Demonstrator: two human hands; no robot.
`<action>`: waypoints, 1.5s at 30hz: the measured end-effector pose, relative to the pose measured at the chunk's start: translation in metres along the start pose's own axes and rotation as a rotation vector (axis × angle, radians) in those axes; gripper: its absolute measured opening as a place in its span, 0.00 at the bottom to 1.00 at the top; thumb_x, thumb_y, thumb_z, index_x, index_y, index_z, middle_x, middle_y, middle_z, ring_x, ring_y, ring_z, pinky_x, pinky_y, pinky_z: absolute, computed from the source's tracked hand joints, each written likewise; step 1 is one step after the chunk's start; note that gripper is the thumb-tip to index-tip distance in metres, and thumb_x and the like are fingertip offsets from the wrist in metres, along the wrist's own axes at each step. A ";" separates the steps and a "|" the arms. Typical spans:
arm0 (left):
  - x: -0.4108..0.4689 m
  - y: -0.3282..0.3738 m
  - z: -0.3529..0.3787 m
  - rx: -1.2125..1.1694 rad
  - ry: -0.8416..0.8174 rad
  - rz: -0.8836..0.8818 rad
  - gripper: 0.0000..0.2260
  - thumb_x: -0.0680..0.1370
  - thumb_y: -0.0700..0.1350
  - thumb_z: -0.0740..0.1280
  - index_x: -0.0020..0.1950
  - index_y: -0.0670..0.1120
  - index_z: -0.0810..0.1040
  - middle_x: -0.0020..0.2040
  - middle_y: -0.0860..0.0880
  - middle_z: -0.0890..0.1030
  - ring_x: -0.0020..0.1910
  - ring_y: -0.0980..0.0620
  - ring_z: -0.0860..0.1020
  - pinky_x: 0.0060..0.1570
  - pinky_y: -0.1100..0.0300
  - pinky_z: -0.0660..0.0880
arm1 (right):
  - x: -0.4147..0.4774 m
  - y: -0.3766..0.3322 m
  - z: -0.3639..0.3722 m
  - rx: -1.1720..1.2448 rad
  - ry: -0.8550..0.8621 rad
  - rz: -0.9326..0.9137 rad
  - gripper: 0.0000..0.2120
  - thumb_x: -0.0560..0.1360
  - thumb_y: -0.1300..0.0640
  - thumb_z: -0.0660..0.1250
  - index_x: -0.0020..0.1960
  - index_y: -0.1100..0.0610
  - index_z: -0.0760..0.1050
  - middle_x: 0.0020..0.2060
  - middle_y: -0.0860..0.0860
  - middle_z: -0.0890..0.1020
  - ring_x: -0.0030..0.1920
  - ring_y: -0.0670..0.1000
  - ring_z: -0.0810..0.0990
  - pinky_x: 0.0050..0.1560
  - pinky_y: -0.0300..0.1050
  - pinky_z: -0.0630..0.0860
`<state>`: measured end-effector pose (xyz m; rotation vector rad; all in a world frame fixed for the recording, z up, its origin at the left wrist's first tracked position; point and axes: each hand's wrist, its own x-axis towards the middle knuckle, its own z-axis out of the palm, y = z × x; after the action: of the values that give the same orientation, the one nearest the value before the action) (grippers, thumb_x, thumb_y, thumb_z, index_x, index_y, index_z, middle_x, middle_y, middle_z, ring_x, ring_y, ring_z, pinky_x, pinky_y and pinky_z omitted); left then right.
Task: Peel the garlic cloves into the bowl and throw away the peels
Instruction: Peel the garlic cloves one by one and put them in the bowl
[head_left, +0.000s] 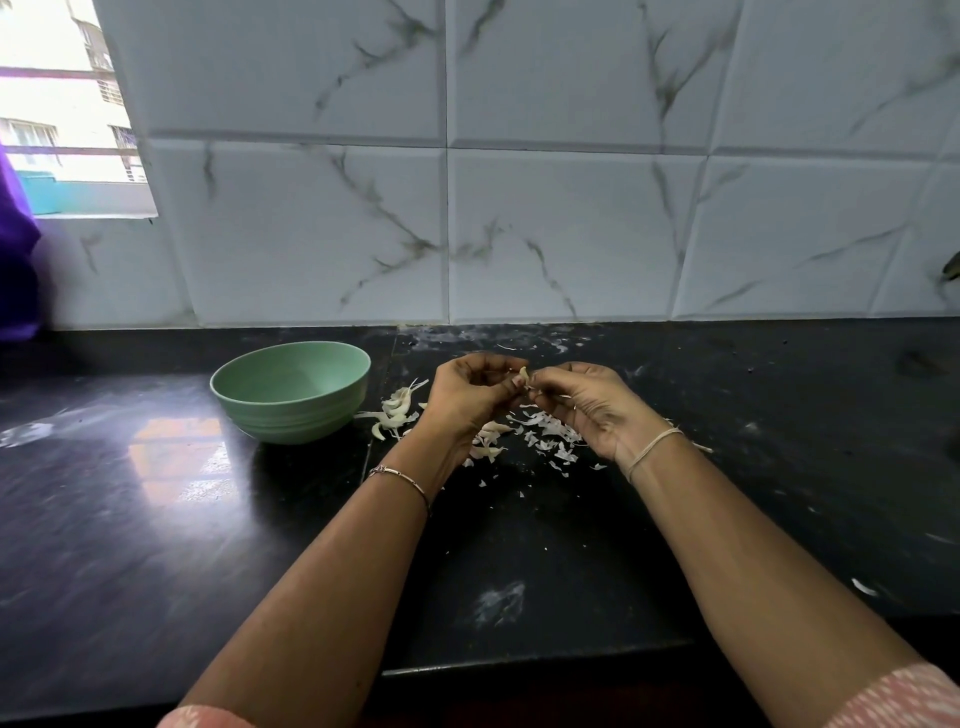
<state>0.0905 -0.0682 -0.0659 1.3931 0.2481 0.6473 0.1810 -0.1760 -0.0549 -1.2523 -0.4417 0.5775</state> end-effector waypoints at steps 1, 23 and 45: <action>0.000 0.000 0.000 0.000 0.001 0.002 0.06 0.74 0.30 0.69 0.47 0.38 0.81 0.39 0.41 0.82 0.35 0.52 0.82 0.39 0.63 0.81 | 0.000 0.000 0.000 0.004 -0.007 0.004 0.07 0.72 0.72 0.70 0.38 0.63 0.75 0.32 0.55 0.81 0.31 0.47 0.80 0.32 0.34 0.78; 0.004 -0.003 0.000 -0.085 0.009 -0.036 0.04 0.74 0.31 0.69 0.44 0.39 0.79 0.36 0.45 0.82 0.36 0.49 0.81 0.44 0.56 0.81 | 0.002 0.000 -0.001 -0.029 -0.001 -0.036 0.08 0.73 0.71 0.66 0.37 0.64 0.76 0.32 0.56 0.79 0.29 0.46 0.79 0.32 0.34 0.79; 0.011 -0.009 -0.007 0.432 0.077 0.207 0.10 0.70 0.38 0.77 0.40 0.52 0.80 0.40 0.50 0.83 0.39 0.51 0.79 0.50 0.49 0.80 | 0.009 0.012 -0.005 -1.148 -0.056 -0.531 0.06 0.81 0.57 0.60 0.56 0.57 0.71 0.51 0.49 0.72 0.50 0.49 0.73 0.49 0.47 0.71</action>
<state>0.0980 -0.0569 -0.0732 1.8266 0.3203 0.8536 0.1890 -0.1721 -0.0682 -2.0824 -1.2036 -0.1714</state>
